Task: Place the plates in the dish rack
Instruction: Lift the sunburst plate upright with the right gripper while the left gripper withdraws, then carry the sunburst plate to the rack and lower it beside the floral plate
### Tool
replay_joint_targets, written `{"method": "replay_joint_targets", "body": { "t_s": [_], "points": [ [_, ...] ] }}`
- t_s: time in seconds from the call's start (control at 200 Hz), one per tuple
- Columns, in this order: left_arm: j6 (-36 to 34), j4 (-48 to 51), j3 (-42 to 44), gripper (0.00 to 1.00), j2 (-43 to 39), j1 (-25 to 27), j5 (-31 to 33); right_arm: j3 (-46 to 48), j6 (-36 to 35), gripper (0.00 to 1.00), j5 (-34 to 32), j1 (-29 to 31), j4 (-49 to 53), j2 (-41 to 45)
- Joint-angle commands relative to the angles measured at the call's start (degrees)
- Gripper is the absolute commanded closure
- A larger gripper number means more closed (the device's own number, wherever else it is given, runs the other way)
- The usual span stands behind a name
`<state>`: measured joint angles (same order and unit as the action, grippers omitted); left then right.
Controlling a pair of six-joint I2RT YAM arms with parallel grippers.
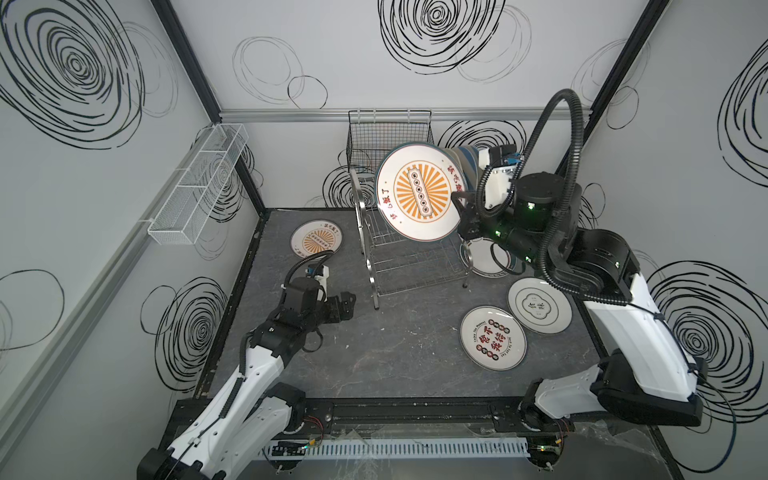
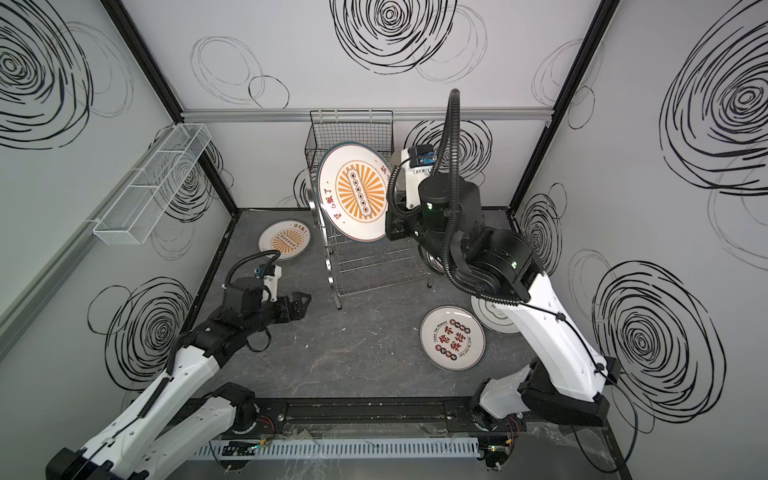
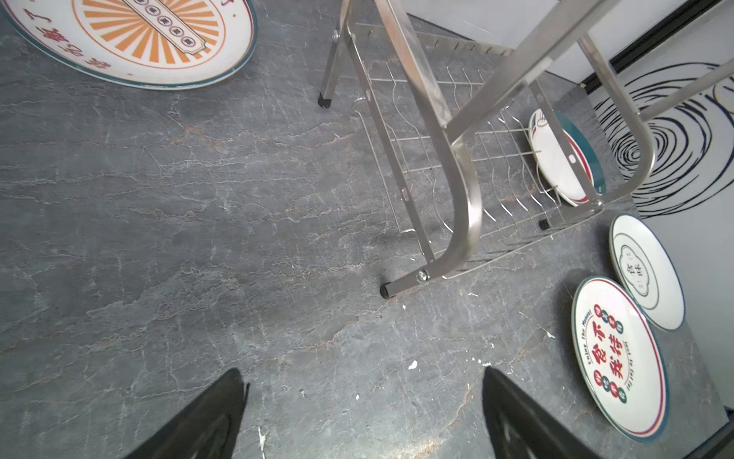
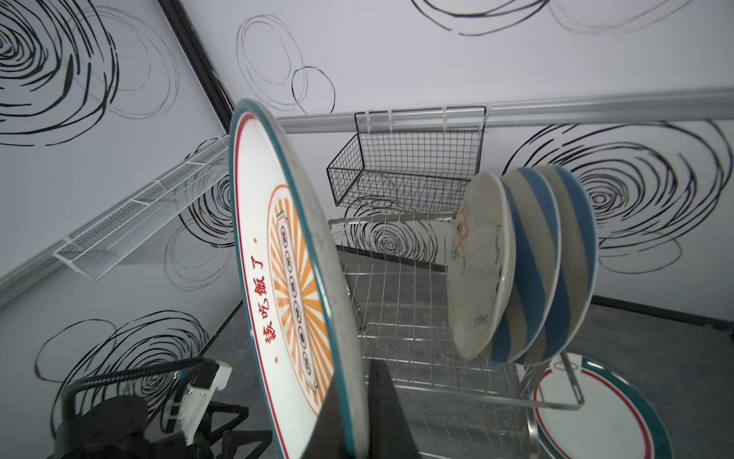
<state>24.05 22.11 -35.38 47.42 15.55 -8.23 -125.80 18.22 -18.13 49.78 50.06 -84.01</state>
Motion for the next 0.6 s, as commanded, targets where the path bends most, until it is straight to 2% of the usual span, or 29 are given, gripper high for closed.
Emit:
{"method": "replay_joint_targets", "body": {
  "t_s": [0.0,0.15,0.245,0.365,0.595],
  "points": [
    [-1.77,-3.19,0.48,0.04,-0.43,-2.36,-3.93,-7.27,-3.75,1.0,-9.82,-0.43,0.82,-3.73],
    [-1.82,-4.34,0.75,0.04,-0.01,-5.9,-6.87,-6.77,-4.59,1.0,-21.72,-0.45,-4.85,-5.6],
    [-1.91,-4.99,1.01,0.04,-0.07,-7.1,-8.52,-0.82,-5.8,1.0,-26.97,-0.39,-11.44,-4.09],
    [-2.01,-5.49,1.23,0.04,0.26,-7.51,-10.22,6.75,-8.02,1.0,-31.84,-0.31,-18.87,-1.8],
    [-1.91,-6.12,1.49,0.04,0.35,-8.47,-11.93,12.49,-10.11,1.0,-38.47,-0.34,-23.03,-2.96]
  ]
}}
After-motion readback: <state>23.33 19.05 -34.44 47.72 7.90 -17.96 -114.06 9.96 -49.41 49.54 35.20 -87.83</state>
